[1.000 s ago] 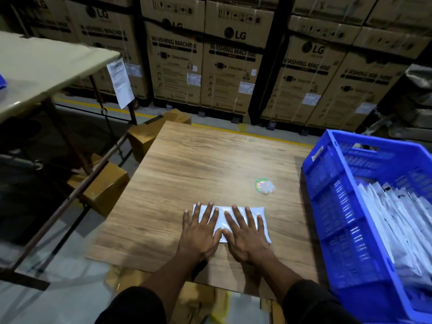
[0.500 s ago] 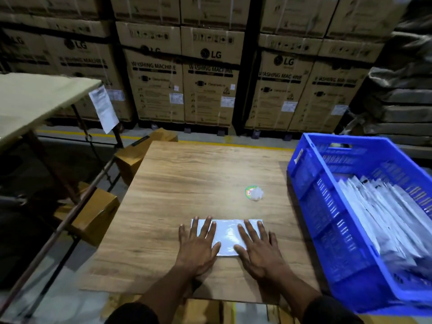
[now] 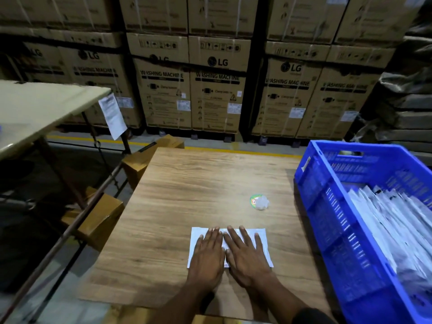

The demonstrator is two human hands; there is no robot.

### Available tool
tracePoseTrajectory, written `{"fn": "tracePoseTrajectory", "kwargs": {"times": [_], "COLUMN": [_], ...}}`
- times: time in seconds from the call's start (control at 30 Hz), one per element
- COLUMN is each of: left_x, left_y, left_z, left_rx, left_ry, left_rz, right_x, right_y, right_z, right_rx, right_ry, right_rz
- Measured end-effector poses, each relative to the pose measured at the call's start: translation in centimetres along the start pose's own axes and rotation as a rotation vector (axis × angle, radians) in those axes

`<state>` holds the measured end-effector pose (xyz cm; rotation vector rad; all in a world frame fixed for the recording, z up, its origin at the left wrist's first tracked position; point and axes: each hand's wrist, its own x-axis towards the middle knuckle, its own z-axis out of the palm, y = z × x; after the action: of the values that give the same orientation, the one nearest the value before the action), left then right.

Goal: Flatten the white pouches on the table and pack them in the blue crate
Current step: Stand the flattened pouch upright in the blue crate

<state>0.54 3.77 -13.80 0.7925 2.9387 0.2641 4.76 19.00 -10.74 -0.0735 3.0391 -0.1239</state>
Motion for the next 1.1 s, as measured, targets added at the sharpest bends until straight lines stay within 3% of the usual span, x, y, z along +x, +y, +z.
{"fn": "tracePoseTrajectory", "kwargs": {"times": [0.3,0.67,0.83,1.1], "left_x": [-0.3,-1.1,-1.6,-1.4], "left_y": [-1.4,-1.0,-0.7,0.2], "left_z": [-0.5,-0.8,-0.9,-0.8], "left_rx": [-0.010,0.005,0.020,0.005], "left_ry": [0.064,0.089,0.178,0.098], "left_rz": [-0.083,-0.097,-0.066,-0.063], "right_x": [0.0,0.1,-0.1,0.8], "right_y": [0.4,0.5,0.5,-0.6], "right_z": [1.3,1.9,2.1,1.8], "right_rx": [-0.021,-0.070,-0.040,-0.038], "right_ry": [0.066,0.101,0.138,0.131], "right_rz": [0.042,0.039,0.019,-0.044]}}
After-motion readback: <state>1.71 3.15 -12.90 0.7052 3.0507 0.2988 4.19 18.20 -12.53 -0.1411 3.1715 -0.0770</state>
